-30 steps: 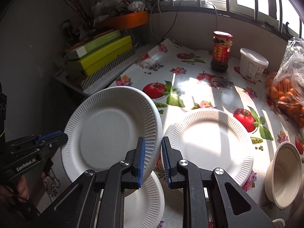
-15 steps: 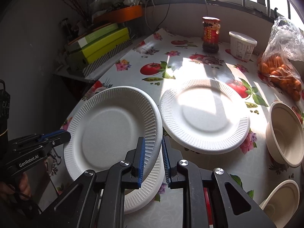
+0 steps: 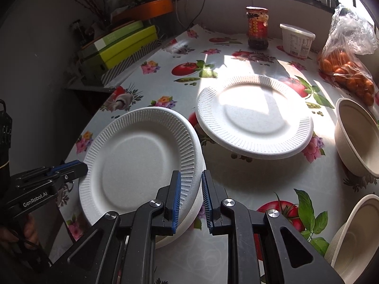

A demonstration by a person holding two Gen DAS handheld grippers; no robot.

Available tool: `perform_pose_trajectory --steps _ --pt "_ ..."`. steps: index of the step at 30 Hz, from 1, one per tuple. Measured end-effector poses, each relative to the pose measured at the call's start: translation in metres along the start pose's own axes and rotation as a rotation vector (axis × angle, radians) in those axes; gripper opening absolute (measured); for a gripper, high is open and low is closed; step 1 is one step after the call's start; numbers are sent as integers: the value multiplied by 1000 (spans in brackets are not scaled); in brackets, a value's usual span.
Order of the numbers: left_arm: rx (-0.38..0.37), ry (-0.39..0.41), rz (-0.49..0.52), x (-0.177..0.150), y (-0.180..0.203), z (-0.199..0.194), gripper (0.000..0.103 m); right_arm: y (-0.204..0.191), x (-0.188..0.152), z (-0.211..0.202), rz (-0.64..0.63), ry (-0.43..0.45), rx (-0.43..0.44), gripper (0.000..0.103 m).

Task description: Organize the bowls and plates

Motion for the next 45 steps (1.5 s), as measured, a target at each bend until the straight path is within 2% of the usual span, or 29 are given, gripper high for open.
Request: perform_pose_trajectory --steps 30,35,37,45 --pt "9 -13 14 -7 2 13 18 4 -6 6 23 -2 -22 18" --pt "11 -16 14 -9 2 14 18 5 -6 6 28 1 -28 25" --pt "11 -17 15 -9 2 14 18 6 -6 6 27 2 -31 32" --pt "16 -16 20 -10 3 13 18 7 -7 6 35 6 -33 34"
Point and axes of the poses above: each gripper's, at about its wrist camera, not at the fingertips, and z roughly the way its jaws point, y to its right, x to its top, the point moved 10 cm from there along z, roughly the way its jaws point, and after that the axes turned 6 degrees about -y, right-handed, at the moved point
